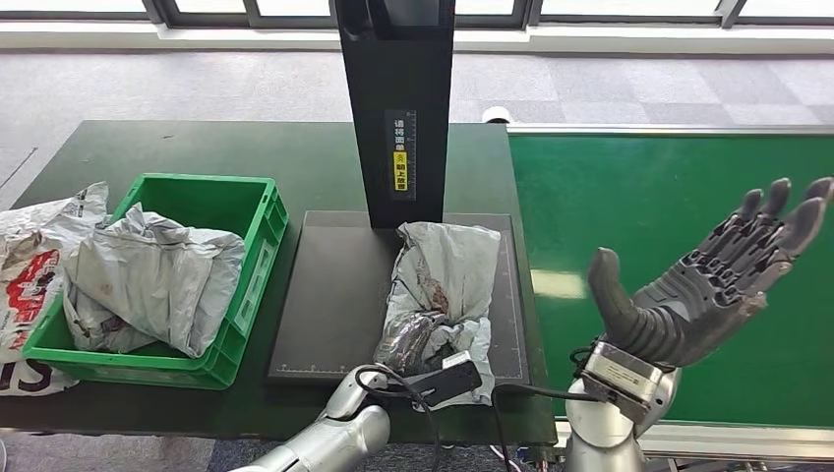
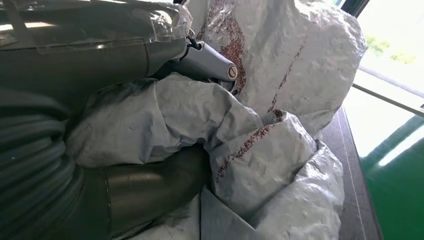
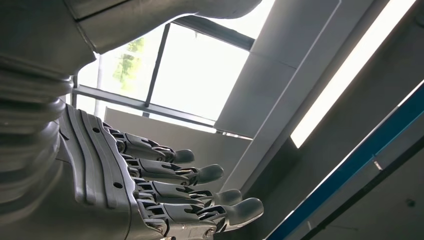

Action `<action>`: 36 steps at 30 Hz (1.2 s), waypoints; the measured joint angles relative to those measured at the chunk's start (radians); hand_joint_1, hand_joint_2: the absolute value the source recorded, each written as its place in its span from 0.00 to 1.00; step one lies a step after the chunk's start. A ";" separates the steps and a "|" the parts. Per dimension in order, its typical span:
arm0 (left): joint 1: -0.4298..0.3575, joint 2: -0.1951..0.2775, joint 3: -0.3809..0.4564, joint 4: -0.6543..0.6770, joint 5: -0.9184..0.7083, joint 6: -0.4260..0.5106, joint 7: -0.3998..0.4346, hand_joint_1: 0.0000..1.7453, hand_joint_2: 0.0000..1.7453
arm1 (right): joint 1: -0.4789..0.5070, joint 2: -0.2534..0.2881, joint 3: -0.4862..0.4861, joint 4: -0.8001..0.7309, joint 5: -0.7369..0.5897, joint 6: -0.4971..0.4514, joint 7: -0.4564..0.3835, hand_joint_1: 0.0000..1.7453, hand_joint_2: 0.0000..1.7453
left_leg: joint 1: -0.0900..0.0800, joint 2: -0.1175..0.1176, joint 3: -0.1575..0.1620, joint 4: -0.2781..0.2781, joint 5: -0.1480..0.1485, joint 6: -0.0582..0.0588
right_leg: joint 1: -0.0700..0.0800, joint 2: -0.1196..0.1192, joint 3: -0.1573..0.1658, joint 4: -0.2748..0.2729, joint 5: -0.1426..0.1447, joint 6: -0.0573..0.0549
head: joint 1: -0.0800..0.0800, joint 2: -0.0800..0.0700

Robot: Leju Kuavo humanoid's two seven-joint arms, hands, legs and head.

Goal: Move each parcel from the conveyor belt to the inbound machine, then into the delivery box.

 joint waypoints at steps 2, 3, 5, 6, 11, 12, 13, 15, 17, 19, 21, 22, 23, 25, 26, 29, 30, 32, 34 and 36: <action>0.008 0.009 0.007 -0.020 -0.058 0.036 0.022 1.00 1.00 | 0.000 0.000 0.000 0.003 0.000 0.000 0.000 0.00 1.00 | 0.000 0.000 0.002 0.000 0.000 0.000 | 0.000 0.000 -0.001 0.000 0.000 0.000 | 0.000 0.000; 0.012 0.014 0.012 -0.032 -0.081 0.046 0.031 1.00 1.00 | -0.001 0.000 0.000 0.004 0.000 0.000 0.000 0.00 1.00 | 0.000 0.000 0.003 0.000 0.000 0.000 | 0.000 0.000 -0.002 0.000 0.000 0.000 | 0.000 0.000; 0.018 0.022 0.021 -0.047 -0.102 0.052 0.040 1.00 1.00 | -0.001 0.000 0.000 0.007 0.000 0.000 0.000 0.00 1.00 | 0.000 0.000 0.005 0.000 0.001 0.000 | 0.000 0.000 -0.002 0.000 0.001 0.000 | 0.000 0.000; 0.020 0.025 0.023 -0.053 -0.105 0.053 0.041 1.00 1.00 | -0.001 0.000 0.000 0.008 0.000 0.000 0.000 0.00 1.00 | 0.000 0.000 0.005 0.000 0.001 0.000 | 0.000 0.000 -0.003 0.000 0.001 0.000 | 0.000 0.000; 0.029 0.036 0.030 -0.073 -0.107 0.053 0.043 1.00 1.00 | -0.001 0.000 0.000 0.009 0.000 0.000 0.000 0.00 1.00 | 0.000 0.000 0.005 0.000 0.001 0.000 | 0.000 0.000 -0.003 0.000 0.001 0.000 | 0.000 0.000; 0.029 0.037 0.030 -0.075 -0.107 0.053 0.043 1.00 1.00 | -0.001 0.000 0.000 0.009 0.000 0.000 0.000 0.00 1.00 | 0.000 0.000 0.004 0.000 0.001 0.000 | 0.000 0.000 -0.003 0.000 0.001 0.000 | 0.000 0.000; 0.030 0.038 0.030 -0.077 -0.111 0.053 0.044 1.00 1.00 | -0.001 0.000 0.000 0.009 0.000 0.000 0.000 0.00 1.00 | 0.000 0.000 0.004 0.000 0.001 0.000 | 0.000 0.000 -0.003 0.000 0.001 0.000 | 0.000 0.000; 0.036 0.042 0.038 -0.094 -0.157 0.053 0.057 1.00 1.00 | -0.001 0.000 0.000 0.010 0.000 0.000 0.000 0.00 1.00 | 0.000 0.000 0.004 0.000 0.001 0.000 | 0.000 0.000 -0.003 0.000 0.001 0.000 | 0.000 0.000; 0.054 0.045 0.071 -0.135 -0.273 0.053 0.077 1.00 1.00 | -0.001 0.000 0.000 0.010 0.000 0.000 0.000 0.00 1.00 | 0.000 0.000 0.004 0.000 0.001 0.000 | 0.000 0.000 -0.004 0.000 0.001 0.000 | 0.000 0.000; 0.079 0.046 0.136 -0.199 -0.429 0.053 0.083 1.00 1.00 | -0.002 0.000 0.000 0.012 0.000 0.000 0.000 0.00 1.00 | 0.000 0.000 0.004 0.000 0.001 0.000 | 0.000 0.000 -0.004 0.000 0.001 0.000 | 0.000 0.000; 0.106 0.045 0.219 -0.284 -0.566 0.053 0.065 1.00 1.00 | -0.002 0.000 -0.001 0.014 0.000 0.000 0.000 0.00 1.00 | 0.000 0.000 0.003 0.000 0.001 0.000 | 0.000 0.000 -0.005 0.000 0.001 0.000 | 0.000 0.000; 0.120 0.042 0.266 -0.335 -0.615 0.053 0.049 1.00 1.00 | -0.002 0.000 -0.002 0.015 0.000 0.000 0.000 0.00 1.00 | 0.000 0.000 0.003 0.000 0.001 0.000 | 0.000 0.001 -0.005 0.000 0.001 0.000 | 0.000 0.000; 0.133 0.039 0.311 -0.394 -0.652 0.053 0.030 1.00 1.00 | -0.002 0.000 -0.004 0.015 0.001 0.000 0.000 0.00 1.00 | 0.000 0.000 0.003 0.000 0.001 0.000 | 0.000 0.001 -0.006 0.000 0.001 0.000 | 0.000 0.000; 0.158 0.032 0.398 -0.521 -0.694 0.053 -0.003 1.00 1.00 | -0.001 0.000 -0.008 0.016 0.003 0.000 0.000 0.00 1.00 | 0.000 0.001 0.002 0.000 0.001 0.000 | 0.000 0.001 -0.006 0.000 0.001 0.000 | 0.000 0.000; 0.169 0.029 0.433 -0.585 -0.707 0.053 -0.012 1.00 1.00 | -0.001 0.000 -0.011 0.016 0.004 0.000 0.000 0.00 1.00 | 0.000 0.001 0.002 0.000 0.001 0.000 | 0.000 0.001 -0.007 0.000 0.001 0.000 | 0.000 0.000; 0.197 0.025 0.515 -0.753 -0.740 0.053 -0.017 1.00 1.00 | 0.000 -0.001 -0.018 0.019 0.004 0.000 0.000 0.00 1.00 | 0.001 0.000 0.001 0.000 0.001 -0.001 | 0.001 0.001 -0.007 0.000 0.001 0.000 | 0.000 0.000; 0.207 0.024 0.536 -0.806 -0.748 0.053 -0.012 1.00 1.00 | 0.000 -0.001 -0.021 0.021 0.004 0.000 0.000 0.00 1.00 | 0.001 0.000 0.001 0.000 0.001 -0.001 | 0.001 0.001 -0.007 0.000 0.001 0.000 | 0.000 0.000; 0.221 0.024 0.575 -0.912 -0.749 0.053 -0.008 1.00 1.00 | 0.001 -0.001 -0.028 0.024 0.005 0.000 0.000 0.00 1.00 | 0.001 0.000 0.000 0.000 0.001 0.000 | 0.001 0.001 -0.007 0.000 0.001 0.000 | 0.000 0.000; 0.227 0.025 0.619 -1.001 -0.734 0.053 -0.021 1.00 1.00 | 0.002 -0.001 -0.033 0.026 0.006 0.000 0.000 0.00 1.00 | 0.001 0.000 0.000 0.000 0.001 0.000 | 0.001 0.001 -0.007 0.000 0.001 0.000 | 0.000 0.000; 0.231 0.025 0.661 -1.060 -0.720 0.053 -0.034 1.00 1.00 | 0.002 -0.001 -0.034 0.026 0.006 0.000 0.000 0.00 1.00 | 0.001 -0.001 0.000 0.000 0.001 0.000 | 0.001 0.001 -0.008 0.000 0.001 0.000 | 0.000 0.000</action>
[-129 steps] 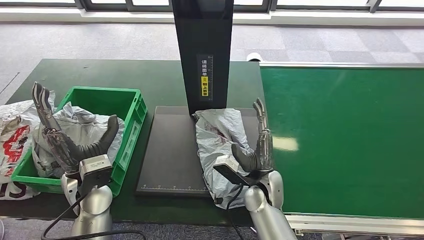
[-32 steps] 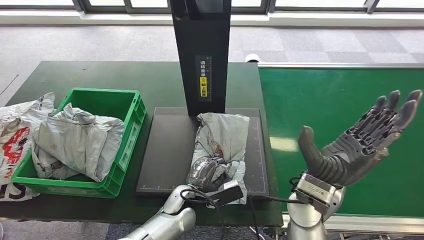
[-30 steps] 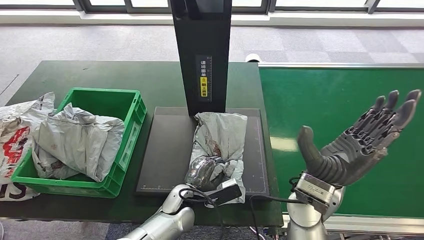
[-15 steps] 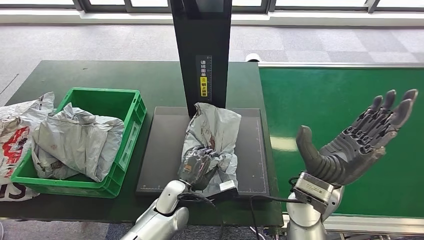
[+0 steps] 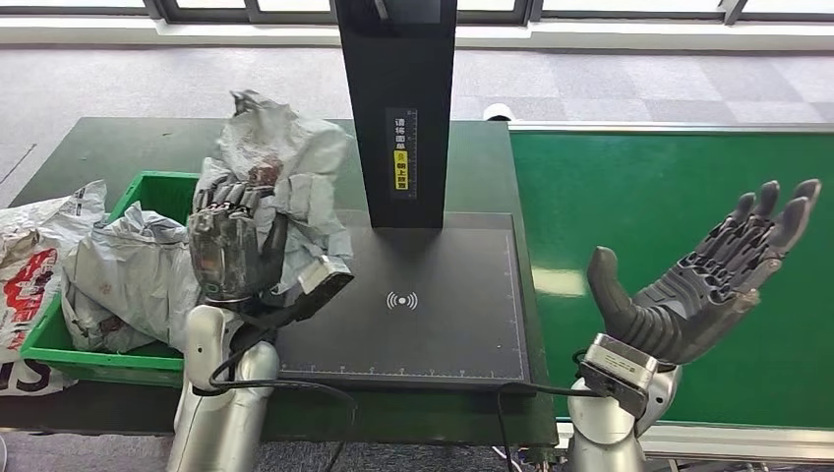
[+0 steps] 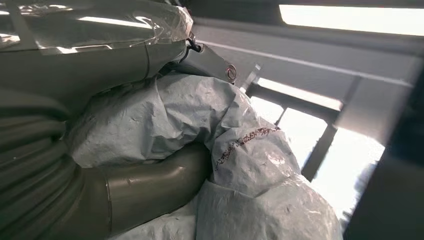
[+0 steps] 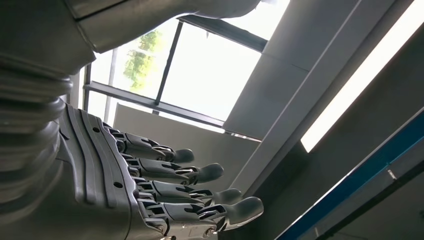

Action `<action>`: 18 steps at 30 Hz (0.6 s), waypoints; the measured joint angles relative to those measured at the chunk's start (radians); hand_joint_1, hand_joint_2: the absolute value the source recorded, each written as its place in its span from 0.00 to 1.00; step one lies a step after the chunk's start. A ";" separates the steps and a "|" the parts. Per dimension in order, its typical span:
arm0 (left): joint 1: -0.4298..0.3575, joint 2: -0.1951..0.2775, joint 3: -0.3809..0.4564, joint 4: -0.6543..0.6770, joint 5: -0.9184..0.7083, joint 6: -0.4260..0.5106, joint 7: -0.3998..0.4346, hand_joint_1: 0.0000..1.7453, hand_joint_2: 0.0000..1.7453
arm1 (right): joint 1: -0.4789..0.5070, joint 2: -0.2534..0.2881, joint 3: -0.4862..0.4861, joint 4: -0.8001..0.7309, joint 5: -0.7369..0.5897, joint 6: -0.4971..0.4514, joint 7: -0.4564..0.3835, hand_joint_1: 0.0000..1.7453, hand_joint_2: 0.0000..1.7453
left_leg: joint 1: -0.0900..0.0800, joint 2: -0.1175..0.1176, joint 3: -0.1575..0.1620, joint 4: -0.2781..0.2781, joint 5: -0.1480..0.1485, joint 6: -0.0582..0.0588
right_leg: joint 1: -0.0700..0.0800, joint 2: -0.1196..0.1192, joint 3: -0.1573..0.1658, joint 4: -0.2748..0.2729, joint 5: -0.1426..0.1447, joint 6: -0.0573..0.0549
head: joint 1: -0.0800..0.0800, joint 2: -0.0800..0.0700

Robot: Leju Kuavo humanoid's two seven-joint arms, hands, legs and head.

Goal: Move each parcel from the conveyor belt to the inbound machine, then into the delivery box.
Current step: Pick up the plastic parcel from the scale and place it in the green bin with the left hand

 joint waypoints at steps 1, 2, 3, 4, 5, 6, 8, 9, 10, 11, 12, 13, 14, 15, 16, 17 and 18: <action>0.003 0.000 0.016 -0.023 0.003 0.000 -0.003 1.00 1.00 | 0.000 0.000 0.000 0.000 0.000 0.000 0.000 0.00 1.00 | 0.000 0.000 0.000 0.000 0.000 0.000 | 0.000 0.000 0.000 0.000 0.000 0.000 | 0.000 0.000; 0.006 0.000 0.028 -0.041 0.005 0.000 -0.004 1.00 1.00 | 0.000 0.000 0.000 0.000 0.000 0.000 0.000 0.00 1.00 | 0.000 0.000 0.000 0.000 0.000 0.000 | 0.000 0.000 0.000 0.000 0.000 0.000 | 0.000 0.000; 0.008 0.000 0.037 -0.057 0.006 0.000 -0.005 1.00 1.00 | 0.000 0.000 0.000 0.000 0.000 0.000 0.000 0.00 1.00 | 0.000 -0.001 0.000 0.000 0.000 0.000 | 0.000 -0.001 0.000 0.000 0.000 0.000 | 0.000 0.000; 0.010 0.000 0.044 -0.070 0.006 0.000 -0.006 1.00 1.00 | 0.000 0.000 0.000 0.000 0.000 0.000 0.000 0.00 1.00 | 0.000 -0.001 0.000 0.000 0.000 0.000 | 0.000 -0.001 0.000 0.000 0.000 0.000 | 0.000 0.000; 0.011 0.000 0.050 -0.081 0.006 0.000 -0.007 1.00 1.00 | 0.000 0.000 0.000 0.000 0.001 0.000 0.000 0.00 1.00 | 0.000 -0.001 0.000 0.000 0.000 0.000 | 0.000 -0.001 0.000 0.000 0.000 0.000 | 0.000 0.000; 0.012 0.000 0.055 -0.090 0.006 0.000 -0.008 1.00 1.00 | 0.000 0.000 0.000 0.000 0.001 0.000 0.000 0.00 1.00 | 0.000 -0.001 0.000 0.000 0.000 0.000 | 0.000 -0.001 0.000 0.000 0.000 0.000 | 0.000 0.000; 0.014 0.000 0.063 -0.103 0.006 0.000 -0.008 1.00 1.00 | 0.000 0.000 0.000 0.000 0.001 0.000 0.000 0.00 1.00 | 0.000 -0.001 0.000 0.000 0.000 0.000 | 0.000 -0.001 0.000 0.000 0.000 0.000 | 0.000 0.000; 0.015 0.000 0.066 -0.108 0.006 0.000 -0.009 1.00 1.00 | 0.000 0.000 0.000 0.000 0.002 0.000 0.000 0.00 1.00 | 0.000 -0.001 0.000 0.000 0.000 0.000 | 0.000 -0.001 0.000 0.000 0.000 0.000 | 0.000 0.000; 0.016 0.000 0.070 -0.114 0.009 0.000 -0.012 1.00 1.00 | 0.000 0.000 0.000 0.000 0.003 0.000 0.000 0.00 1.00 | 0.000 -0.001 0.000 0.000 0.000 0.000 | 0.000 -0.001 0.000 0.000 0.000 0.000 | 0.000 0.000; 0.017 0.000 0.078 -0.121 0.017 0.000 -0.022 1.00 1.00 | 0.000 0.000 0.000 0.000 0.005 0.000 0.000 0.00 1.00 | 0.000 -0.001 0.000 0.000 0.000 0.000 | 0.000 -0.001 0.000 0.000 0.000 0.000 | 0.000 0.000; 0.019 0.000 0.089 -0.128 0.029 0.000 -0.038 1.00 1.00 | 0.000 0.000 0.000 0.000 0.006 0.000 0.000 0.00 1.00 | 0.000 -0.001 0.000 0.000 0.000 0.000 | 0.000 -0.001 0.000 0.000 0.000 0.000 | 0.000 0.000; 0.020 0.000 0.104 -0.135 0.046 0.000 -0.057 1.00 1.00 | 0.000 0.000 0.000 0.000 0.008 0.000 0.000 0.00 1.00 | 0.000 -0.001 0.000 0.000 0.000 0.000 | 0.000 -0.001 0.000 0.000 0.000 0.000 | 0.000 0.000; 0.021 0.000 0.120 -0.142 0.065 0.000 -0.077 1.00 1.00 | 0.000 0.000 0.000 0.000 0.009 0.000 0.000 0.00 1.00 | 0.000 -0.001 0.000 0.000 0.000 0.000 | 0.000 0.000 0.000 0.000 0.000 0.000 | 0.000 0.000; 0.022 0.000 0.137 -0.147 0.083 0.000 -0.094 1.00 1.00 | 0.000 0.000 0.000 0.000 0.010 0.000 0.000 0.00 1.00 | 0.000 -0.001 0.000 0.000 0.000 0.000 | 0.000 0.000 0.000 0.000 0.000 0.000 | 0.000 0.000; 0.022 0.000 0.156 -0.152 0.101 0.000 -0.109 1.00 1.00 | 0.000 0.000 0.000 0.000 0.010 0.000 0.000 0.00 1.00 | 0.000 -0.001 0.000 0.000 0.000 0.000 | 0.000 0.000 0.000 0.000 0.000 0.000 | 0.000 0.000; 0.022 0.000 0.174 -0.158 0.118 0.000 -0.122 1.00 1.00 | 0.000 0.000 0.000 0.000 0.011 0.000 0.000 0.00 1.00 | 0.000 -0.001 0.000 0.000 0.000 0.000 | 0.000 0.000 0.000 0.000 0.000 0.000 | 0.000 0.000; 0.022 0.000 0.194 -0.163 0.135 0.000 -0.134 1.00 1.00 | 0.000 0.000 0.000 0.000 0.012 0.000 0.000 0.00 1.00 | 0.000 -0.001 0.000 0.000 0.000 0.000 | 0.000 0.000 0.000 0.000 0.000 0.000 | 0.000 0.000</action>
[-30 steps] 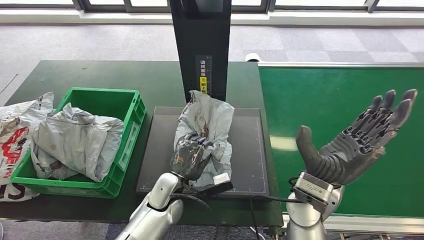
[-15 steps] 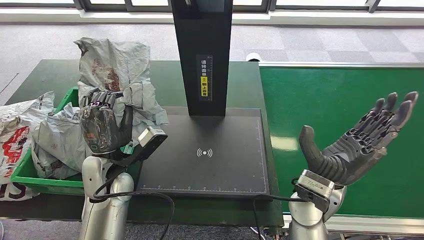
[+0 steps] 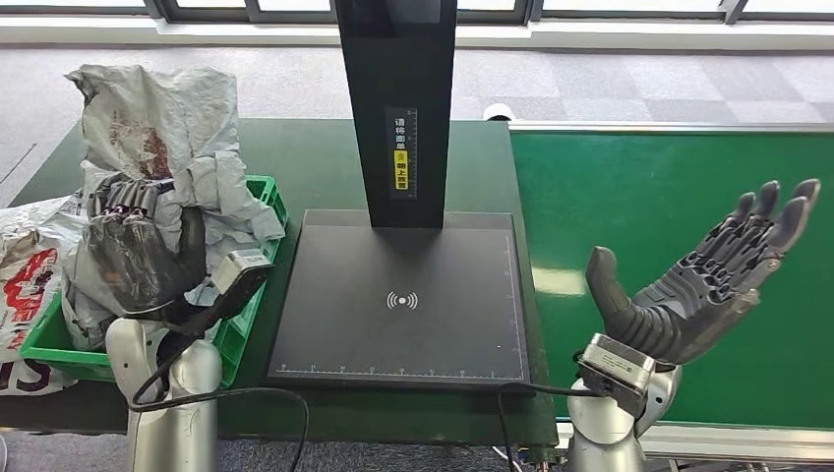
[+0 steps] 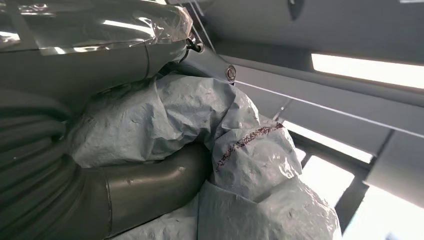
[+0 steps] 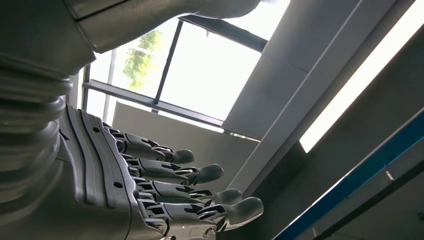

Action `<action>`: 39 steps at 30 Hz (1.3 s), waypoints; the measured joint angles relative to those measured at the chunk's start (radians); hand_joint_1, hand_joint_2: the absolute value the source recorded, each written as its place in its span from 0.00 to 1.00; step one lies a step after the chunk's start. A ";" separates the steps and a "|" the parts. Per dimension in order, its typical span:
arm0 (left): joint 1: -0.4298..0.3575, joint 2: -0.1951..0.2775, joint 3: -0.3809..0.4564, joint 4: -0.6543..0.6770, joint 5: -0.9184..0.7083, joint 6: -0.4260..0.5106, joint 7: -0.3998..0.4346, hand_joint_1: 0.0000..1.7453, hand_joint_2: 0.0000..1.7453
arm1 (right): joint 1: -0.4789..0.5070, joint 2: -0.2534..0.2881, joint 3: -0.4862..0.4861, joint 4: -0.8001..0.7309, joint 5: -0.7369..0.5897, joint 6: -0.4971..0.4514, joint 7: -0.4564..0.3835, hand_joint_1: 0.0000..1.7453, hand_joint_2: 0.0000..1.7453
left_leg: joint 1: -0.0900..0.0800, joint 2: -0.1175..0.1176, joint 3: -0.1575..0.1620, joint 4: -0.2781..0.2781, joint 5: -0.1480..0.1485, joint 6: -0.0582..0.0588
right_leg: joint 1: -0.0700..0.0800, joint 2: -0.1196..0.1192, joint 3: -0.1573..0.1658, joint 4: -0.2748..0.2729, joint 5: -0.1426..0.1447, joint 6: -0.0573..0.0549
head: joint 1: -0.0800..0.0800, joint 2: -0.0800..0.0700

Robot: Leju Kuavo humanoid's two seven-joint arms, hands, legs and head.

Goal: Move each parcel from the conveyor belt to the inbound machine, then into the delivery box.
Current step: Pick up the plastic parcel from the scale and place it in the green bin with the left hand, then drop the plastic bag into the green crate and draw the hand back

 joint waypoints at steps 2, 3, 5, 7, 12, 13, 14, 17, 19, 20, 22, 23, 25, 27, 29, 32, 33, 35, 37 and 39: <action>-0.001 0.000 0.040 -0.009 0.032 0.000 -0.023 1.00 1.00 | 0.000 0.000 0.000 0.000 0.003 0.000 0.000 0.00 1.00 | 0.000 0.000 0.000 0.000 0.000 0.000 | 0.000 0.000 0.000 0.000 0.000 0.000 | 0.000 0.000; -0.002 0.000 0.062 -0.012 0.046 0.000 -0.034 1.00 1.00 | 0.000 0.000 0.000 0.000 0.004 0.000 0.000 0.00 1.00 | 0.000 0.000 0.000 0.000 0.000 0.000 | 0.000 0.000 0.000 0.000 0.000 0.000 | 0.000 0.000; -0.007 0.000 0.111 -0.013 0.065 0.000 -0.053 1.00 1.00 | 0.000 0.000 0.000 0.000 0.005 0.000 0.000 0.00 1.00 | 0.000 0.000 0.000 0.000 0.000 0.000 | 0.000 0.000 0.000 0.000 0.000 0.000 | 0.000 0.000; -0.018 0.000 0.171 -0.009 0.070 0.000 -0.070 1.00 1.00 | 0.000 0.000 0.000 0.000 0.006 0.000 0.000 0.00 1.00 | 0.000 0.000 0.000 0.000 0.000 0.000 | 0.000 0.000 0.000 0.000 0.000 0.000 | 0.000 0.000; -0.079 0.000 0.353 0.070 0.046 0.000 -0.112 1.00 1.00 | 0.000 0.000 0.000 0.000 0.016 0.000 0.000 0.00 1.00 | 0.000 0.000 0.000 0.000 0.000 0.000 | 0.000 0.000 0.000 0.000 0.000 0.000 | 0.000 0.000; -0.090 0.000 0.387 0.091 0.033 -0.001 -0.111 1.00 1.00 | 0.000 0.000 0.000 0.000 0.018 0.000 0.000 0.00 1.00 | 0.000 0.000 0.000 0.000 0.000 0.000 | 0.000 0.000 0.000 0.000 0.000 0.000 | 0.000 0.000; -0.101 0.000 0.416 0.110 0.018 -0.001 -0.105 1.00 1.00 | 0.000 0.000 0.000 0.000 0.019 0.000 0.000 0.00 1.00 | 0.000 0.000 0.000 0.000 0.000 0.000 | 0.000 0.000 0.000 0.000 0.000 0.000 | 0.000 0.000; -0.132 0.000 0.484 0.167 -0.018 -0.001 -0.084 1.00 1.00 | 0.000 0.000 0.000 0.000 0.022 0.000 0.000 0.00 1.00 | 0.000 0.000 0.000 0.000 0.000 0.000 | 0.000 0.000 0.000 0.000 0.000 0.000 | 0.000 0.000; -0.151 0.000 0.531 0.203 -0.030 -0.001 -0.081 0.75 1.00 | 0.000 0.000 0.000 0.000 0.023 0.000 0.000 0.00 1.00 | 0.000 0.000 0.000 0.000 0.000 0.000 | 0.000 0.000 0.000 0.000 0.000 0.000 | 0.000 0.000; -0.158 0.000 0.553 0.220 -0.031 -0.001 -0.082 0.50 1.00 | 0.001 0.000 0.000 0.000 0.024 0.000 0.000 0.00 1.00 | 0.000 0.000 0.000 0.000 0.000 0.000 | 0.000 0.000 0.000 0.000 0.000 0.000 | 0.000 0.000; -0.169 0.000 0.589 0.249 -0.023 -0.001 -0.091 0.00 1.00 | 0.001 0.000 0.000 0.000 0.026 0.000 0.000 0.00 1.00 | 0.000 0.000 0.000 0.000 0.000 0.000 | 0.000 0.001 0.000 0.000 0.000 0.000 | 0.000 0.000; -0.173 0.000 0.605 0.261 -0.015 -0.001 -0.102 0.00 1.00 | 0.002 0.000 0.000 0.000 0.027 0.000 0.000 0.00 1.00 | 0.000 0.000 0.000 0.000 0.000 0.000 | 0.000 0.001 0.000 0.000 0.000 0.000 | 0.000 0.000; -0.179 0.000 0.632 0.280 0.002 -0.001 -0.126 0.00 1.00 | 0.002 0.000 0.000 0.000 0.029 0.000 0.000 0.00 1.00 | 0.000 0.000 0.000 0.000 0.000 0.000 | 0.000 0.001 -0.001 0.000 0.000 0.000 | 0.000 0.000; -0.185 0.000 0.651 0.292 0.010 -0.001 -0.140 0.00 1.00 | 0.003 0.000 0.000 0.000 0.030 0.000 0.000 0.00 1.00 | 0.000 0.000 0.000 0.000 0.000 0.000 | 0.000 0.001 -0.001 0.000 0.000 0.000 | 0.000 0.000; -0.189 0.000 0.665 0.300 0.012 -0.001 -0.145 0.00 1.00 | 0.003 0.000 0.000 0.000 0.030 0.000 0.000 0.00 1.00 | 0.000 0.000 0.000 0.000 0.000 0.000 | 0.000 0.001 -0.001 0.000 0.000 0.000 | 0.000 0.000; -0.193 0.000 0.676 0.311 0.016 -0.001 -0.158 0.00 1.00 | 0.005 0.000 0.000 0.000 0.031 0.000 0.000 0.00 1.00 | 0.000 0.000 0.000 0.000 0.000 0.000 | 0.000 0.001 -0.001 0.000 0.000 0.000 | 0.000 0.000; -0.196 0.000 0.679 0.315 0.019 -0.001 -0.164 0.00 1.00 | 0.005 0.000 0.000 0.000 0.032 0.000 0.000 0.00 1.00 | 0.000 0.000 0.000 0.000 0.000 0.000 | 0.000 0.001 -0.001 0.000 0.000 0.000 | 0.000 0.000; -0.202 0.000 0.683 0.324 0.024 -0.001 -0.173 0.00 1.00 | 0.006 0.000 0.000 0.000 0.032 0.000 0.000 0.00 1.00 | 0.000 0.000 0.000 0.000 0.000 0.000 | 0.000 0.001 -0.001 0.000 0.000 0.000 | 0.000 0.000; -0.207 0.000 0.687 0.330 0.035 -0.001 -0.180 0.00 1.00 | 0.007 0.000 0.000 0.000 0.033 0.000 0.000 0.00 1.00 | 0.000 0.000 0.000 0.000 0.000 0.000 | 0.000 0.001 -0.001 0.000 0.000 0.000 | 0.000 0.000; -0.209 0.000 0.691 0.335 0.057 -0.001 -0.195 0.00 1.00 | 0.007 0.000 0.000 0.000 0.034 0.000 0.000 0.00 1.00 | 0.000 0.000 0.000 0.000 0.000 0.000 | 0.000 0.001 -0.001 0.000 0.000 0.000 | 0.000 0.000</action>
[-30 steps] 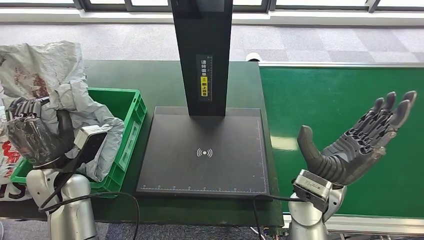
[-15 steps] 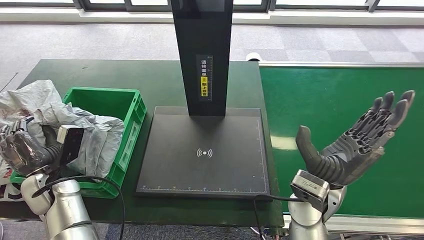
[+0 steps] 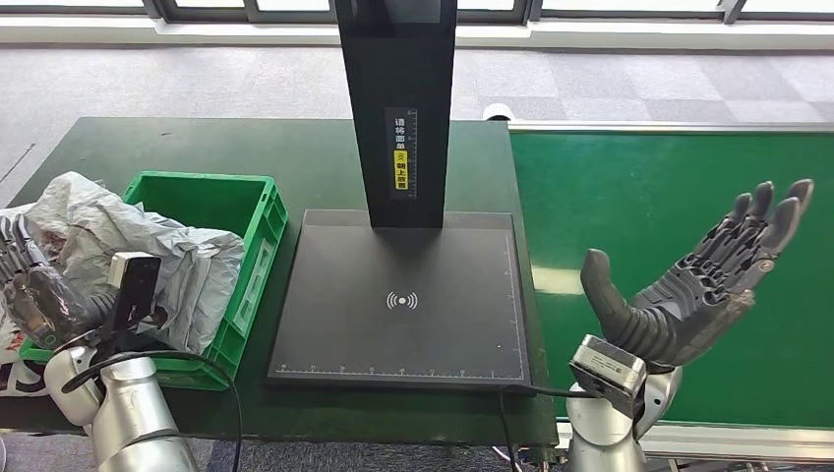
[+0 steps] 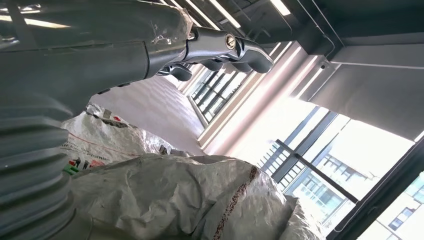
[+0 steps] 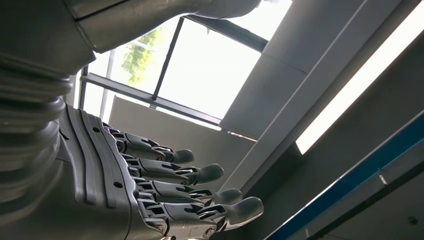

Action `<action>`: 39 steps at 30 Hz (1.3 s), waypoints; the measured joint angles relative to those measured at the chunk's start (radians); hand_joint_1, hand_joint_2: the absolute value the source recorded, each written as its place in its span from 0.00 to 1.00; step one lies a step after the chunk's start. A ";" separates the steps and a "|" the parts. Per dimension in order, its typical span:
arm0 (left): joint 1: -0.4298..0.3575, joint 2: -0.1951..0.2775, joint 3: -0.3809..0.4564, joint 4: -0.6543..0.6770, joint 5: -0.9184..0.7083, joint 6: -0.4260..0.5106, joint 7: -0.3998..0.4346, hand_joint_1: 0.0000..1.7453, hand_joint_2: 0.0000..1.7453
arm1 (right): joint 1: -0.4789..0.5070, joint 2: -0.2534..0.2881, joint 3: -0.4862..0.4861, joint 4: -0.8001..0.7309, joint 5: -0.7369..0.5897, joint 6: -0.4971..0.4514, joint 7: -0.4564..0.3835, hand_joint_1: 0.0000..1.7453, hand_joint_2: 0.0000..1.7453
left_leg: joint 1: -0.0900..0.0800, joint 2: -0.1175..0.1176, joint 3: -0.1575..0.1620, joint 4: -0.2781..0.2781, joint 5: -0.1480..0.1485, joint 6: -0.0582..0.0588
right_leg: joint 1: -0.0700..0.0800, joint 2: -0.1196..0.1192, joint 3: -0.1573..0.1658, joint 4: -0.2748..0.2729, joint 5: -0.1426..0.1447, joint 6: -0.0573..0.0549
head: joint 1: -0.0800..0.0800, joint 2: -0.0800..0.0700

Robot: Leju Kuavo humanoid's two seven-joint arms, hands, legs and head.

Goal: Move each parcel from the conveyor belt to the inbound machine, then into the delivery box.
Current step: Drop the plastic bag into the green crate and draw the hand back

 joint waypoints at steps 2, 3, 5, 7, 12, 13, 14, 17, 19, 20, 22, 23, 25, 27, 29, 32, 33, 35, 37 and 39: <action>0.000 0.000 0.001 0.001 0.039 0.000 -0.021 0.00 1.00 | 0.000 0.000 0.000 0.000 0.000 0.000 0.000 0.00 1.00 | 0.000 0.000 0.000 0.000 0.000 0.000 | 0.000 0.000 0.000 0.000 0.000 0.000 | 0.000 0.000; 0.001 0.000 0.001 -0.001 0.066 0.000 -0.030 0.00 1.00 | 0.000 0.000 0.000 0.000 0.000 0.000 0.000 0.00 1.00 | 0.000 0.000 0.000 0.000 0.000 0.000 | 0.000 0.000 0.000 0.000 0.000 0.000 | 0.000 0.000; 0.007 0.000 -0.001 -0.019 0.135 0.000 -0.040 0.00 1.00 | 0.000 0.000 0.000 0.000 0.000 0.000 0.000 0.00 1.00 | 0.000 0.000 0.000 0.000 0.000 0.000 | 0.000 0.000 0.000 0.000 0.000 0.000 | 0.000 0.000; 0.021 -0.002 -0.008 -0.052 0.207 0.000 -0.044 0.00 1.00 | 0.000 0.000 0.000 0.000 0.000 0.000 0.000 0.00 1.00 | 0.000 0.001 0.000 0.000 0.000 0.000 | 0.000 0.001 -0.001 0.000 0.000 0.000 | 0.000 0.000; 0.074 -0.003 -0.076 -0.166 0.362 0.000 -0.047 0.00 1.00 | 0.000 0.000 0.000 0.000 0.000 0.000 0.000 0.00 1.00 | 0.000 0.001 0.000 0.000 0.000 0.000 | 0.000 0.001 -0.001 0.000 -0.001 0.000 | 0.000 0.000; 0.087 -0.004 -0.098 -0.196 0.400 0.000 -0.047 0.00 1.00 | 0.000 0.000 -0.001 0.001 0.001 0.000 0.000 0.00 1.00 | 0.000 0.001 0.000 0.000 0.000 0.000 | 0.000 0.001 -0.001 0.000 -0.001 0.000 | 0.000 0.000; 0.101 -0.004 -0.122 -0.227 0.442 0.000 -0.047 0.00 1.00 | 0.000 0.000 -0.001 0.001 0.001 0.000 0.000 0.00 1.00 | 0.000 0.001 0.000 0.000 0.000 0.000 | 0.000 0.001 -0.001 0.000 -0.001 0.000 | 0.000 0.000; 0.148 -0.006 -0.211 -0.318 0.574 0.000 -0.048 0.00 1.00 | 0.001 0.000 -0.008 0.001 0.003 0.000 0.000 0.00 1.00 | 0.000 0.001 0.000 0.000 0.000 0.000 | 0.000 0.001 -0.001 0.000 -0.001 0.000 | 0.000 0.000; 0.180 -0.007 -0.277 -0.372 0.638 0.000 -0.048 0.00 1.00 | 0.003 0.000 -0.016 0.001 0.005 0.000 0.000 0.00 1.00 | 0.000 0.001 0.000 0.000 0.000 0.000 | 0.000 0.000 -0.001 0.000 -0.001 0.000 | 0.000 0.000; 0.195 -0.008 -0.307 -0.397 0.661 0.000 -0.048 0.00 1.00 | 0.003 0.000 -0.019 0.001 0.006 0.000 0.000 0.00 1.00 | 0.000 0.001 0.000 0.000 -0.001 0.000 | 0.000 0.000 -0.001 0.000 -0.001 0.000 | 0.000 0.000; 0.223 -0.008 -0.368 -0.443 0.703 0.000 -0.048 0.00 1.00 | 0.004 0.000 -0.023 0.001 0.007 0.000 0.000 0.00 1.00 | 0.000 0.001 0.000 0.000 -0.001 -0.001 | 0.000 0.001 -0.001 0.000 -0.001 0.000 | 0.000 0.000; 0.235 -0.007 -0.399 -0.465 0.720 0.000 -0.048 0.00 1.00 | 0.004 0.000 -0.026 0.001 0.008 0.000 0.000 0.00 1.00 | 0.000 0.001 0.000 0.000 -0.001 -0.001 | 0.000 0.000 -0.001 0.000 -0.001 0.000 | 0.000 0.000; 0.247 -0.005 -0.456 -0.500 0.739 0.000 -0.048 0.00 1.00 | 0.005 0.000 -0.030 0.002 0.008 0.000 0.000 0.00 1.00 | 0.000 0.000 0.000 0.000 -0.001 -0.001 | 0.000 0.000 0.000 0.000 -0.001 0.000 | 0.000 0.000; 0.256 -0.003 -0.498 -0.525 0.755 0.000 -0.048 0.00 1.00 | 0.005 0.000 -0.032 0.004 0.008 0.000 0.000 0.00 1.00 | 0.000 0.000 0.000 0.000 -0.001 -0.001 | 0.000 -0.001 0.000 0.000 -0.001 0.000 | 0.000 0.000; 0.278 0.000 -0.552 -0.547 0.783 -0.001 -0.048 0.00 1.00 | 0.005 0.000 -0.034 0.008 0.000 0.000 0.000 0.00 1.00 | 0.000 0.000 0.000 0.000 -0.001 -0.001 | 0.000 0.000 0.000 0.000 -0.001 0.000 | 0.000 0.000; 0.324 0.012 -0.669 -0.559 0.844 -0.005 -0.048 0.00 1.00 | 0.006 0.000 -0.031 0.030 -0.039 0.000 0.000 0.00 1.00 | 0.000 0.000 0.000 0.000 -0.001 -0.001 | 0.000 0.000 0.000 0.000 -0.001 0.000 | 0.000 0.000; 0.340 0.017 -0.715 -0.555 0.871 -0.015 -0.048 0.00 1.00 | 0.006 0.000 -0.024 0.048 -0.066 0.001 0.000 0.00 1.00 | 0.000 0.000 0.000 0.000 -0.001 0.000 | 0.000 0.000 0.000 0.000 -0.001 0.000 | 0.000 0.000; 0.364 0.027 -0.807 -0.526 0.929 -0.074 -0.048 0.00 1.00 | 0.002 -0.002 0.014 0.112 -0.152 0.013 0.000 0.00 1.00 | 0.000 0.000 0.000 0.000 -0.001 0.000 | 0.000 0.000 0.000 0.000 -0.001 0.000 | 0.000 0.000; 0.372 0.035 -0.897 -0.472 0.971 -0.182 -0.047 0.00 1.00 | -0.002 -0.008 0.082 0.196 -0.244 0.056 0.001 0.00 1.00 | 0.000 0.000 0.000 0.000 -0.001 0.000 | 0.000 -0.001 0.000 0.000 -0.001 0.000 | 0.000 0.000; 0.374 0.039 -0.975 -0.402 0.992 -0.301 -0.047 0.00 1.00 | -0.001 -0.019 0.163 0.265 -0.306 0.117 0.000 0.00 1.00 | 0.000 0.000 0.000 0.000 -0.001 0.000 | 0.000 -0.001 0.000 0.000 -0.001 0.000 | 0.000 0.000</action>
